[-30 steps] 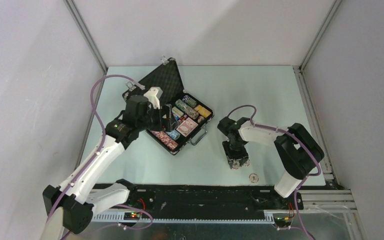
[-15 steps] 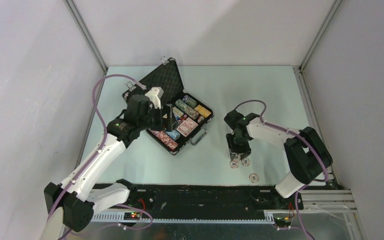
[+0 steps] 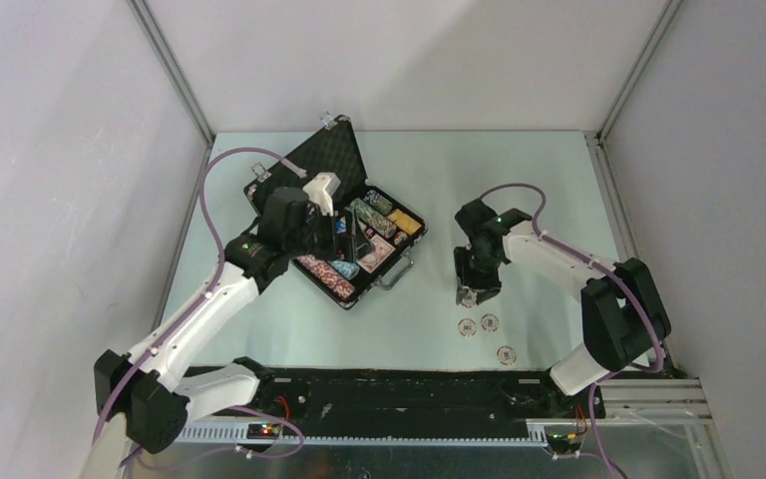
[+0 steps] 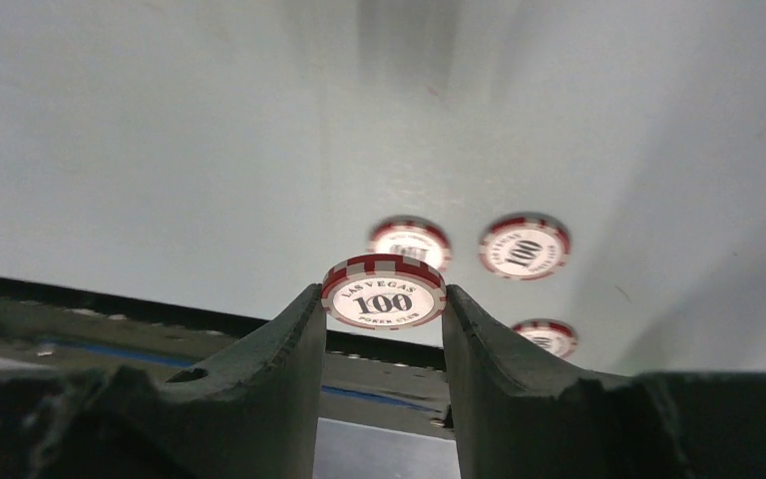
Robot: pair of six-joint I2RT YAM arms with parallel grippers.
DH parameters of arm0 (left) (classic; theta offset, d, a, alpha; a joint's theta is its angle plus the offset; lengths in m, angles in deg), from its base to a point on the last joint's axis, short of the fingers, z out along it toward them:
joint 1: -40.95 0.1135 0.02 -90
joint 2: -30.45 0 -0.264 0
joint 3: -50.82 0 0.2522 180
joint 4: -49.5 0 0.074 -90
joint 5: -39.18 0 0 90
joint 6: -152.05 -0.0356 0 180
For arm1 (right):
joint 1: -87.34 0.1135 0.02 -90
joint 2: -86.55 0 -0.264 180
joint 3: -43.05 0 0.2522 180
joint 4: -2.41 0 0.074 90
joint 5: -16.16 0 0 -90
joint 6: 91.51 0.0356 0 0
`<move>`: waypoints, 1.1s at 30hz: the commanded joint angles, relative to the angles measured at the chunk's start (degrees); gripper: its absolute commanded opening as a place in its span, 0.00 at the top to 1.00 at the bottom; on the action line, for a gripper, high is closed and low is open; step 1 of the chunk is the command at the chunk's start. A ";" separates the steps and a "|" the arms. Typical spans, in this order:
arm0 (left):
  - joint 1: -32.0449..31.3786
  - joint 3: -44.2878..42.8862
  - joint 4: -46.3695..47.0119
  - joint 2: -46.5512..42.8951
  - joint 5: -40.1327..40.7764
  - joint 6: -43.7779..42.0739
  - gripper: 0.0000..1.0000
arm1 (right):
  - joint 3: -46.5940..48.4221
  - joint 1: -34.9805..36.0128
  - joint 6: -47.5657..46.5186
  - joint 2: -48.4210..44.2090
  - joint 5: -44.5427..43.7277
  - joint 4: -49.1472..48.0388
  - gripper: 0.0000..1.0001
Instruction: Pack up texas hold em set
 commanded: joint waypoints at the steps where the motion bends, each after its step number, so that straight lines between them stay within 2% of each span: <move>1: -1.11 1.92 11.08 -0.16 -6.15 5.34 0.09 | 8.45 -1.61 6.08 -3.01 5.19 1.94 0.76; 5: -3.28 5.11 20.21 1.16 -6.72 8.66 0.09 | 11.42 -3.72 15.35 -3.26 10.72 0.02 0.78; 9: -7.66 9.87 33.36 0.68 -2.87 12.25 0.10 | 11.74 -4.12 26.53 -3.81 14.10 -4.28 0.79; 13: -9.54 14.70 41.98 0.36 -1.34 15.54 0.11 | 11.75 -4.93 35.10 -4.16 17.76 -8.32 0.79; 17: -12.07 16.20 47.85 2.05 -1.81 15.25 0.15 | 11.75 -5.05 42.64 -5.14 19.37 -11.44 0.79; 21: -14.21 15.00 49.10 4.46 -1.56 14.35 0.16 | 11.75 -4.76 49.23 -6.41 20.07 -14.32 0.79; 33: -14.61 13.20 52.36 9.75 -1.29 17.78 0.28 | 11.75 -2.24 52.66 -7.79 20.17 -15.56 0.80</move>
